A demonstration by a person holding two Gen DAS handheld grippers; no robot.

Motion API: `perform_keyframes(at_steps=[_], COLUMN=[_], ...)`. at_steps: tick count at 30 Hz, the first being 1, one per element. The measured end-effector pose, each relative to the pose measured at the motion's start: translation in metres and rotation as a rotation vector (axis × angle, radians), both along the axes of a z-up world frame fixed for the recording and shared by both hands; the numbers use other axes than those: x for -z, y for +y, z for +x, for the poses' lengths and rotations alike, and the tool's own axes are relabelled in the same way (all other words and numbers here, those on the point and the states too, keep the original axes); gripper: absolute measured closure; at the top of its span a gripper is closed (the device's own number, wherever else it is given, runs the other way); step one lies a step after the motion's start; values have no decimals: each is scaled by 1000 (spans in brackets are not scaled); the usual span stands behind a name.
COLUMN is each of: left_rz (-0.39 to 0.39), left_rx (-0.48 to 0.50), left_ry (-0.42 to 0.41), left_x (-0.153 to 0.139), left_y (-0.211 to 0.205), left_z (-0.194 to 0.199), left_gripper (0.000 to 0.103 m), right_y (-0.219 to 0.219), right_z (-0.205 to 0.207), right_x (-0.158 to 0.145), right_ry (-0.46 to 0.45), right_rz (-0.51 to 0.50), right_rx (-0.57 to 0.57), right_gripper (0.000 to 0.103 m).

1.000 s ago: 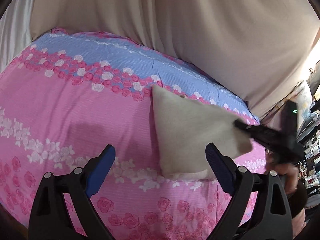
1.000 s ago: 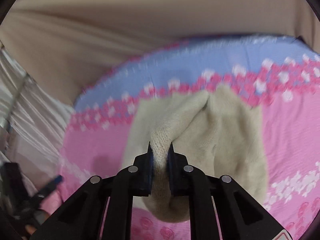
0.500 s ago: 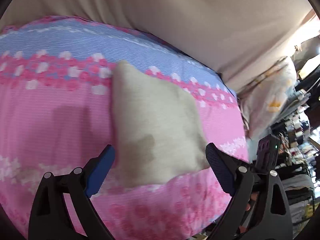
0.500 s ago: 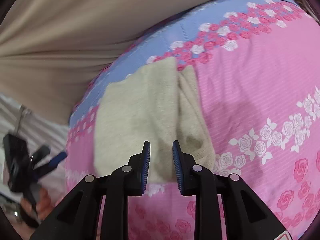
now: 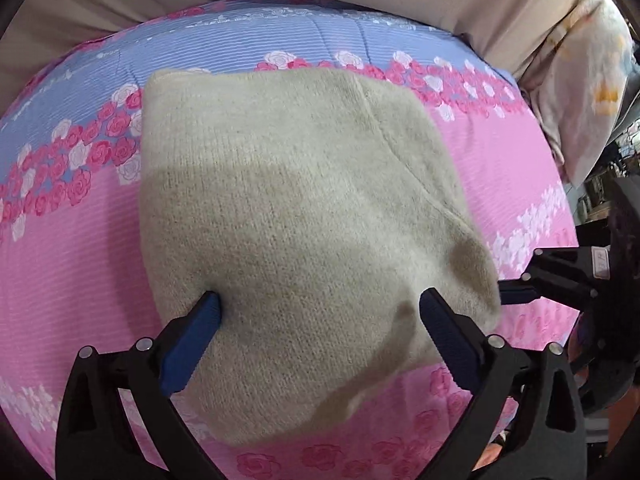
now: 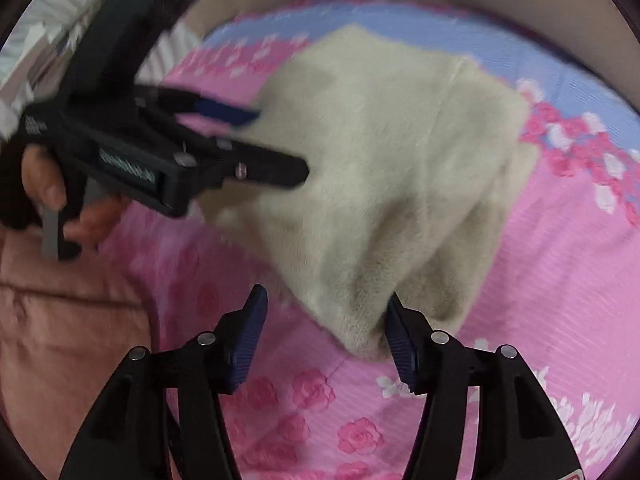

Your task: Fold small clothes

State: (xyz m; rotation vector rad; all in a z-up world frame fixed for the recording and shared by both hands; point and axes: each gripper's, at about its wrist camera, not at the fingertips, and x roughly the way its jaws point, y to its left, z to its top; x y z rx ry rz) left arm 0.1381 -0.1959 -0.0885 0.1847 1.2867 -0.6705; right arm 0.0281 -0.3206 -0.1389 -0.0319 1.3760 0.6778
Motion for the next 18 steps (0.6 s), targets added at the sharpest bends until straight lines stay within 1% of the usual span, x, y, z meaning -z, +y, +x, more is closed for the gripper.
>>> perform_keyframes(at_steps=[2, 3, 4, 5, 6, 7, 9, 10, 11, 12, 13, 14, 15, 16, 18], left_rz=[6, 3, 7, 18, 31, 13, 12, 15, 21, 26, 32, 36, 37, 35, 26], left_rx=[-10, -12, -9, -4, -1, 23, 19, 18, 19, 20, 27, 34, 40, 44, 41], left_ry=[18, 31, 29, 14, 1, 6, 3, 0, -2, -4, -7, -9, -9, -7, 0], left_x=[3, 6, 7, 8, 9, 10, 10, 10, 11, 11, 12, 13, 13, 12, 12], left_y=[1, 2, 0, 0, -1, -1, -2, -2, -4, -5, -6, -8, -8, -7, -5], left_z=[2, 3, 6, 6, 6, 6, 5, 5, 5, 5, 5, 5, 5, 5, 6], left_gripper=[6, 6, 6, 6, 5, 5, 5, 5, 5, 5, 5, 5, 5, 5, 5], right_y=[-7, -15, -23, -30, -39, -45, -57, -61, -63, -65, -64, -62, -58, -54, -50], right_z=[-9, -15, -18, -20, -21, -19, -8, -1, 4, 10, 15, 19, 23, 26, 35], right_x=[4, 9, 16, 22, 22, 18, 1, -12, -21, -29, -33, -33, -30, -25, -12], right_ry=[39, 81, 136, 171, 156, 137, 81, 20, -10, -32, -41, -41, -22, 2, 57], right_rz=[-4, -17, -35, -68, -94, -70, 26, 63, 99, 157, 185, 184, 162, 142, 99], right_rx=[-65, -81, -82, -75, -52, -15, 85, 131, 155, 166, 153, 134, 90, 41, -50], right_gripper=[58, 63, 70, 79, 79, 79, 77, 77, 74, 71, 68, 58, 45, 41, 40])
